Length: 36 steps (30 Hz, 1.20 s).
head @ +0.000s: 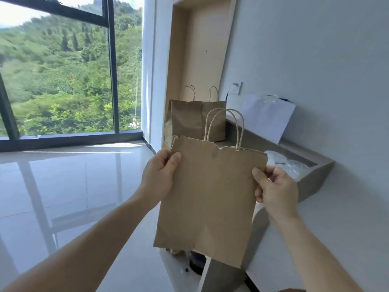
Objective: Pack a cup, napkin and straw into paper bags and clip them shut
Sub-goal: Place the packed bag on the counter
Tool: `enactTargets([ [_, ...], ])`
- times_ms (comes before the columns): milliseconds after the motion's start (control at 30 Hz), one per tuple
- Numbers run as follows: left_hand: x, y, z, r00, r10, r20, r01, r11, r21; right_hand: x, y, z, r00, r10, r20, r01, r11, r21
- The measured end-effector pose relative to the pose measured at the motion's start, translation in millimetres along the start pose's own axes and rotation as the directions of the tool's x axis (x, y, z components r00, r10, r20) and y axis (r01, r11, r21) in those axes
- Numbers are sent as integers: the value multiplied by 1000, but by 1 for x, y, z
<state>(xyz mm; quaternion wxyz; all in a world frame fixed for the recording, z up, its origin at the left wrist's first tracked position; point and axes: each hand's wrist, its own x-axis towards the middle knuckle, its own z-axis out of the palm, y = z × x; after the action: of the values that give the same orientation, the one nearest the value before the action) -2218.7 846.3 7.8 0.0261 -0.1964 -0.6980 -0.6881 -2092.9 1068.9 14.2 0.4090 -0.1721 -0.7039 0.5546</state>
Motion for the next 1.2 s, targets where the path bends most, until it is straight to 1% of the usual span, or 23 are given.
enactTargets([
  [100,44,3,-12,997,26,-79,-23,999,40,38,-5,35,998,-28,54,26,999,31],
  [233,106,0,-14,987,72,-141,-64,996,63,96,-5,73,994,-58,96,55,998,31],
  [367,164,-8,-8,980,86,-180,-74,995,73,157,0,108,986,-90,141,93,995,-20],
  [467,208,-17,-3,978,105,-182,-87,991,103,203,7,131,984,-84,157,89,996,-29],
  [633,287,-37,14,983,154,-102,-141,982,122,281,30,166,992,-32,118,33,999,-7],
  [800,366,-57,37,971,232,47,-236,929,285,356,64,185,998,29,48,-26,998,-59],
  [933,417,-71,68,956,249,158,-289,892,347,411,92,197,997,70,-25,-72,993,-97],
  [1100,471,-88,115,939,273,211,-337,859,386,480,131,208,990,92,-104,-105,985,-134],
  [1200,496,-99,146,945,256,202,-319,853,413,523,154,210,989,105,-103,-120,981,-150],
])
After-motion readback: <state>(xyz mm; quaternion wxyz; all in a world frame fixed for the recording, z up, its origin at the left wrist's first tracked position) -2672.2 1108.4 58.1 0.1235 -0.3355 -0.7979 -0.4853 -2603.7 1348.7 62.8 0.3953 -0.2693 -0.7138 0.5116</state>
